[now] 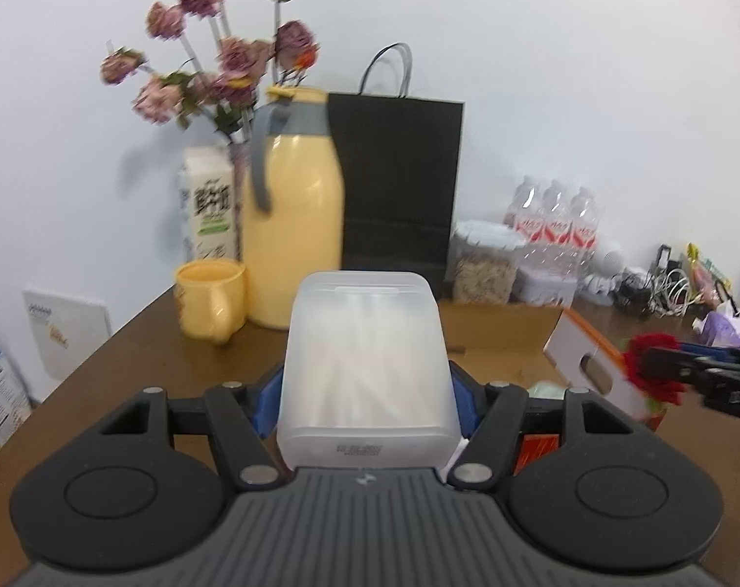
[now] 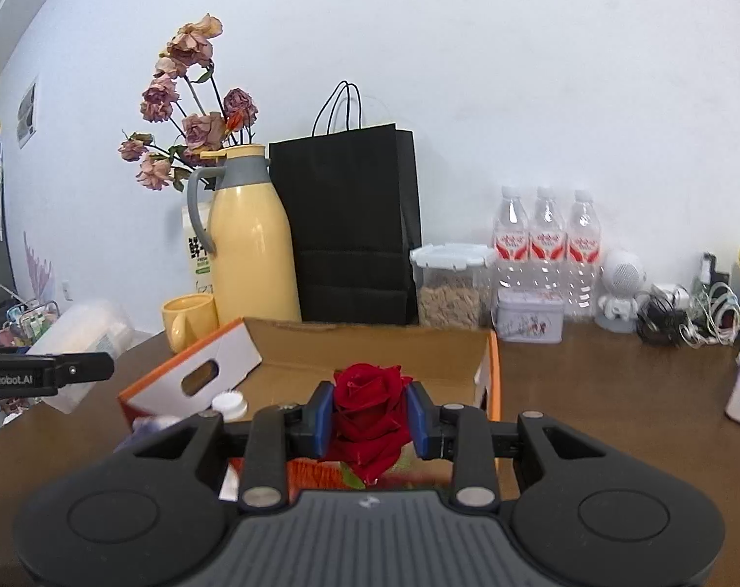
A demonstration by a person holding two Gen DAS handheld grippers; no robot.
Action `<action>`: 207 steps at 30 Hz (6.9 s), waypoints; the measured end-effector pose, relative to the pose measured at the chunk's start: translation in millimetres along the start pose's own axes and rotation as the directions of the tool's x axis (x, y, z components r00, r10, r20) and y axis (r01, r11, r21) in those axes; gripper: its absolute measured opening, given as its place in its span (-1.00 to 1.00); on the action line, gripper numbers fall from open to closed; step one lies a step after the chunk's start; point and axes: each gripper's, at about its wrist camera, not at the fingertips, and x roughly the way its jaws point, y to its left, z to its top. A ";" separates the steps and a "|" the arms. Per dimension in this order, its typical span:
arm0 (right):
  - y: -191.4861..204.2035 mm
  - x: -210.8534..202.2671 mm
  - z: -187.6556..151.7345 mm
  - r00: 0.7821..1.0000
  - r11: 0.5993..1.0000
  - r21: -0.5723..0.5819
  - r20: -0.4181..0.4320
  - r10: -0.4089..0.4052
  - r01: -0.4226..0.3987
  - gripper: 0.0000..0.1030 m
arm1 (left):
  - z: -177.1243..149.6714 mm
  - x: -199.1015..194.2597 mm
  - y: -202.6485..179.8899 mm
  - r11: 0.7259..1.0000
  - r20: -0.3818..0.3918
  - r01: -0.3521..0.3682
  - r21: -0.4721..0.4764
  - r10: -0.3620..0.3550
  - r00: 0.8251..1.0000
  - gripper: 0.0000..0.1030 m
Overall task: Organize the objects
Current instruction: 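Carry the plastic box and rose to the cardboard box, release the rose, then open the left gripper to drop the clear plastic box, withdraw both tools, then grasp the yellow-and-white plush sheep with the right gripper, then grasp the navy blue case with the left gripper while the right holds the plush sheep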
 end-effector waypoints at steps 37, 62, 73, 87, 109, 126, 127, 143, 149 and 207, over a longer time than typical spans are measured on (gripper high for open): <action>-9.3 157.1 0.3 0.974 0.996 0.018 -0.208 -0.085 0.091 0.28 | 12.0 153.4 -25.4 0.999 -0.187 -0.040 0.011 0.041 0.982 0.92; -5.4 110.4 24.1 0.990 0.995 0.020 -0.104 -0.094 0.097 1.00 | 33.6 97.6 -19.8 1.000 -0.019 -0.030 -0.010 0.029 0.999 1.00; 16.5 49.3 26.9 0.994 0.993 -0.058 -0.029 -0.104 0.102 1.00 | 30.0 26.6 -4.0 0.999 0.062 -0.017 0.037 0.014 0.998 1.00; 50.3 -32.7 -16.0 0.994 0.989 -0.114 -0.054 -0.096 0.089 1.00 | -3.8 -52.7 19.9 0.997 0.019 -0.032 0.065 0.031 0.999 1.00; 78.5 -86.5 -109.2 0.975 0.992 -0.124 -0.217 -0.057 0.030 1.00 | -103.9 -113.6 71.7 0.995 -0.164 -0.100 -0.018 0.096 0.982 1.00; 79.0 -39.9 -101.1 0.956 0.975 -0.195 -0.290 0.042 -0.102 1.00 | -106.4 -108.5 71.5 0.993 -0.187 -0.116 -0.018 0.111 0.976 1.00; 77.8 -35.6 -101.0 0.951 0.975 -0.187 -0.303 0.056 -0.117 1.00 | -106.3 -108.1 71.5 0.993 -0.189 -0.118 -0.017 0.113 0.975 1.00; 62.9 -13.2 -112.0 0.934 0.981 -0.055 -0.321 0.157 -0.184 1.00 | -109.3 -100.6 59.8 0.994 -0.215 -0.109 -0.002 0.106 0.971 1.00; 65.5 -16.4 -112.9 0.938 0.980 -0.072 -0.312 0.152 -0.183 0.97 | -109.4 -102.0 61.7 0.993 -0.214 -0.119 -0.012 0.114 0.970 1.00; 32.4 -69.5 -68.7 0.988 0.996 -0.091 -0.155 0.004 -0.018 0.86 | -115.9 -80.4 27.3 0.998 -0.289 -0.060 0.019 0.062 0.955 1.00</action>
